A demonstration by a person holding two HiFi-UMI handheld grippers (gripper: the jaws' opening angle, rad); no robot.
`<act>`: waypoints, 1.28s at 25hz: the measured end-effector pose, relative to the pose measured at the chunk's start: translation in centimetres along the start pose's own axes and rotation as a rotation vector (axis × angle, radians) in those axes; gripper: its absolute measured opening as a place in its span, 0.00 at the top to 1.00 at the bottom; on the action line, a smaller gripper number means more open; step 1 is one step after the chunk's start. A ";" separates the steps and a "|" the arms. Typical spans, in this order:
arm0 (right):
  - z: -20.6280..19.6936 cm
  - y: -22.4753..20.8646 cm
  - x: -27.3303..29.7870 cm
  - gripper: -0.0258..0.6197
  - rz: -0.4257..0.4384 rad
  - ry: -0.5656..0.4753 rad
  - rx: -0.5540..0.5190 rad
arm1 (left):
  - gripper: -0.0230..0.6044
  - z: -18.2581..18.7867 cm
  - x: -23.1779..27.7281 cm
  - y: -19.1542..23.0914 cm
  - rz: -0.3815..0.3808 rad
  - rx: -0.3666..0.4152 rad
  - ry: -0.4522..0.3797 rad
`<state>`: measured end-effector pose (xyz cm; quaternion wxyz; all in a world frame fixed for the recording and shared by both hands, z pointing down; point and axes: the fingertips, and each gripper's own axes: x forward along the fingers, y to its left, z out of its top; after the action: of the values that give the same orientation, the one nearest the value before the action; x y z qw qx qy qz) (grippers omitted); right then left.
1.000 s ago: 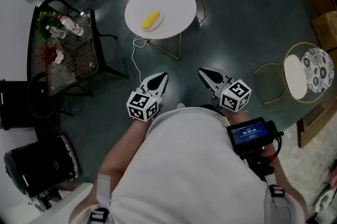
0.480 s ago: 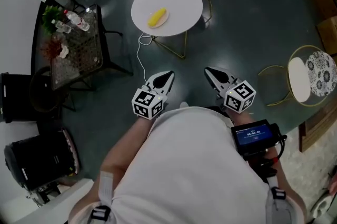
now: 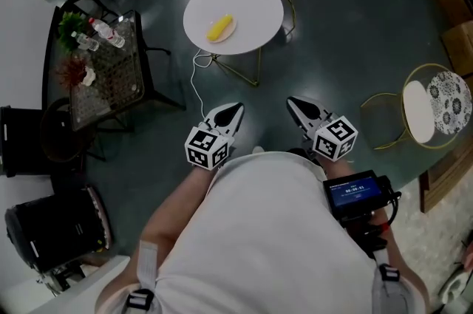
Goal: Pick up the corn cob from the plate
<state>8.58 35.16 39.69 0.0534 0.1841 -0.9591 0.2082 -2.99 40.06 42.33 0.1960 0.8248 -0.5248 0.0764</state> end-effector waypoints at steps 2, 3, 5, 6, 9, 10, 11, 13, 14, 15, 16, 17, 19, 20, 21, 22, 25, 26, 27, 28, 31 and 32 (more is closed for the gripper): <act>0.0 0.0 0.1 0.95 -0.014 0.005 0.004 | 0.95 0.0 -0.2 0.2 -0.001 0.000 0.001; -0.1 0.0 0.1 0.95 -0.019 0.007 0.005 | 0.95 0.0 -0.3 0.2 -0.001 0.000 0.002; -0.2 0.0 0.0 0.95 -0.024 0.008 0.007 | 0.95 -0.2 -0.4 0.3 0.002 0.001 0.006; -0.3 0.1 0.0 0.95 -0.025 0.007 0.008 | 0.95 -0.3 -0.4 0.4 0.005 0.001 0.008; -0.3 0.1 0.0 0.95 -0.028 0.007 0.008 | 0.95 -0.4 -0.5 0.6 0.011 -0.001 0.011; -0.3 0.1 0.1 0.95 -0.029 0.008 0.007 | 0.95 -0.5 -0.5 0.7 0.011 -0.001 0.011; -0.4 0.1 0.2 0.95 -0.030 0.008 0.007 | 0.95 -0.5 -0.6 0.7 0.010 -0.001 0.011; -0.4 0.0 0.4 0.95 -0.034 0.011 0.009 | 0.95 -0.6 -0.8 1.0 0.012 -0.002 0.010; -0.4 0.0 0.6 0.95 -0.036 0.012 0.011 | 0.95 -0.6 -0.9 1.1 0.015 -0.002 0.010; -0.4 -0.1 0.8 0.95 -0.038 0.013 0.014 | 0.95 -0.5 -1.0 1.3 0.019 0.000 0.010; -0.4 -0.2 0.9 0.95 -0.041 0.015 0.017 | 0.95 -0.5 -1.0 1.5 0.024 0.000 0.009; -0.4 -0.3 1.1 0.95 -0.042 0.016 0.019 | 0.95 -0.4 -1.1 1.7 0.029 0.000 0.008; -0.5 -0.3 1.4 0.95 -0.041 0.020 0.023 | 0.95 -0.4 -1.3 2.0 0.037 -0.005 0.007; -0.5 -0.2 1.7 0.95 -0.039 0.022 0.023 | 0.95 -0.4 -1.4 2.2 0.040 -0.007 0.007; -0.5 -0.2 1.9 0.95 -0.036 0.023 0.022 | 0.95 -0.4 -1.5 2.4 0.042 -0.009 0.007; -0.4 -0.2 2.2 0.95 -0.032 0.025 0.020 | 0.95 -0.4 -1.6 2.7 0.045 -0.010 0.007; -0.1 -0.1 2.7 0.95 -0.023 0.027 0.015 | 0.95 -0.4 -1.7 3.1 0.054 -0.018 0.005; 0.0 0.0 2.9 0.95 -0.020 0.028 0.013 | 0.95 -0.3 -1.9 3.2 0.058 -0.020 0.004; 0.2 0.1 3.0 0.95 -0.015 0.029 0.011 | 0.95 -0.3 -1.9 3.3 0.062 -0.022 0.002; 0.3 0.1 3.2 0.95 -0.010 0.030 0.009 | 0.95 -0.2 -2.0 3.4 0.065 -0.024 0.001; 0.4 -0.3 3.5 0.95 -0.002 0.038 0.010 | 0.95 -0.2 -1.7 3.5 0.070 -0.034 0.002; 0.4 -0.5 3.6 0.95 -0.001 0.041 0.013 | 0.95 -0.3 -1.5 3.5 0.071 -0.038 0.004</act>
<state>5.44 33.35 40.22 0.0718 0.1805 -0.9564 0.2180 -6.71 40.13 42.95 0.2099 0.8015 -0.5548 0.0751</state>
